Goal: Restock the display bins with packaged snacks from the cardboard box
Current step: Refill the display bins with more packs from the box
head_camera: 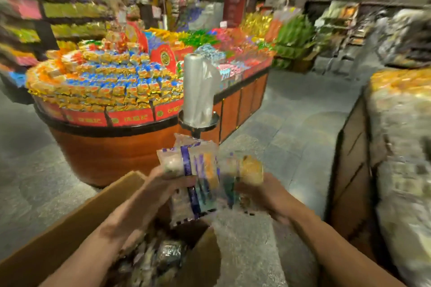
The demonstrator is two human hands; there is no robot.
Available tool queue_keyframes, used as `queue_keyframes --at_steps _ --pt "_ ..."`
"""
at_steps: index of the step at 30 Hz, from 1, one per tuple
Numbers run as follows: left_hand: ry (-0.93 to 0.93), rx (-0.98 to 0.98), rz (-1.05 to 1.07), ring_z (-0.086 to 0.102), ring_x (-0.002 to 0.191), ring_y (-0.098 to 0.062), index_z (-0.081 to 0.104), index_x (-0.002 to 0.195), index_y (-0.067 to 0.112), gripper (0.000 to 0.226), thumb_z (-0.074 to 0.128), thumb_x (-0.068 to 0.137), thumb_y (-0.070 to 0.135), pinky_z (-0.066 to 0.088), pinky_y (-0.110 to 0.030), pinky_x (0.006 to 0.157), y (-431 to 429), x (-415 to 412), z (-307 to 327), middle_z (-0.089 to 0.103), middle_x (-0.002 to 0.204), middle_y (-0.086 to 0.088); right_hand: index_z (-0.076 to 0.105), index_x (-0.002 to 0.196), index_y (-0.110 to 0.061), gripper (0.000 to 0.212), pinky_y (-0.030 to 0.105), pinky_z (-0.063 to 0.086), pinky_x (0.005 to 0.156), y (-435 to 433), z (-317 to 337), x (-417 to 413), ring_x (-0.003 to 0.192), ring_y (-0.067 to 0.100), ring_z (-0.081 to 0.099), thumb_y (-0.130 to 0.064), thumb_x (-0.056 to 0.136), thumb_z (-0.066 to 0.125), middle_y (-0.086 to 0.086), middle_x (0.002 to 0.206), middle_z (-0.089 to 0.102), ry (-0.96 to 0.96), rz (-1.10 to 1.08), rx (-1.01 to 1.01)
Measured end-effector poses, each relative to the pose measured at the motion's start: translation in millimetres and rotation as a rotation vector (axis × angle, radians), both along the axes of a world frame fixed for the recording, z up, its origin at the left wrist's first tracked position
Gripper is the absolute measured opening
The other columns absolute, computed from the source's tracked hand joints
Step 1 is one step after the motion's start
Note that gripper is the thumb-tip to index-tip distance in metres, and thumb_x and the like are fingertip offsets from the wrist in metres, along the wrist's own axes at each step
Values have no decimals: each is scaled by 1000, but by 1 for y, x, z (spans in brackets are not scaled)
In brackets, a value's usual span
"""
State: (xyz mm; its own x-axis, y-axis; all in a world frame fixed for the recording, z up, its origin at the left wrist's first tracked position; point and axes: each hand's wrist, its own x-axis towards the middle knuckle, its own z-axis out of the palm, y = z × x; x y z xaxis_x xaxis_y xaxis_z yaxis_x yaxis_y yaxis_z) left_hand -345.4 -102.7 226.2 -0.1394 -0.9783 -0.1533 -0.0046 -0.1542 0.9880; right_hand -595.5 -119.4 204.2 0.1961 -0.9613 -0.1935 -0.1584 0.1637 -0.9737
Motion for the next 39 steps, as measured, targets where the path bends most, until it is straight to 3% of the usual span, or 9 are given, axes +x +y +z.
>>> queue_keyframes --at_steps 4,9,13,17,23,28,33,36,39 --pt "44 -115 -182 72 102 -31 72 108 15 45 87 66 16 54 -46 93 35 -97 50 76 106 -8 71 113 -6 36 51 55 86 82 42 -100 99 36 71 -16 80 80 16 107 75 -51 -273 -107" --pt "116 -199 -439 74 94 -25 78 93 34 39 87 58 18 55 -46 90 81 -236 85 77 102 -5 67 113 1 25 32 57 58 191 70 -206 78 28 72 -1 88 69 15 97 76 -94 -613 -166" --pt "96 -204 -656 74 97 -24 71 110 19 50 90 64 20 56 -47 91 120 -338 91 77 103 -3 66 106 1 19 30 52 47 265 77 -273 60 24 67 -1 88 70 14 81 75 -139 -834 -173" --pt "116 -171 -711 71 92 -11 51 118 19 62 89 69 13 52 -24 71 159 -413 71 74 104 2 62 122 -3 34 55 58 82 321 68 -315 94 32 74 -14 90 71 14 107 75 -221 -930 -146" --pt "98 19 -893 69 85 -1 54 120 20 56 85 75 13 48 -15 62 189 -487 26 74 101 7 68 116 -6 23 37 60 56 366 36 -341 91 29 75 -10 95 60 16 103 76 -380 -1054 -71" --pt "29 139 -968 67 83 -3 51 112 19 47 83 78 11 51 -15 53 183 -531 -15 70 102 4 69 120 -6 49 59 46 104 366 -1 -358 108 39 67 -34 80 76 22 113 72 -577 -1171 -23" --pt "-46 181 -1081 64 98 -10 50 115 17 53 86 76 22 52 -25 75 177 -577 -38 67 108 2 64 124 -6 90 41 59 85 359 -7 -371 91 27 74 -62 58 88 15 94 77 -669 -1258 -73" --pt "-99 151 -1212 72 88 -10 63 111 12 33 80 83 14 54 -23 73 181 -604 -47 77 95 2 61 130 -1 81 50 53 94 367 -14 -382 99 36 70 -56 73 82 21 97 76 -708 -1324 -21" --pt "-135 140 -1317 73 97 -12 65 117 14 50 87 75 29 56 -31 85 188 -629 -58 77 102 4 67 102 -14 58 46 53 92 381 -18 -391 101 33 70 -54 64 87 20 102 73 -694 -1392 38"
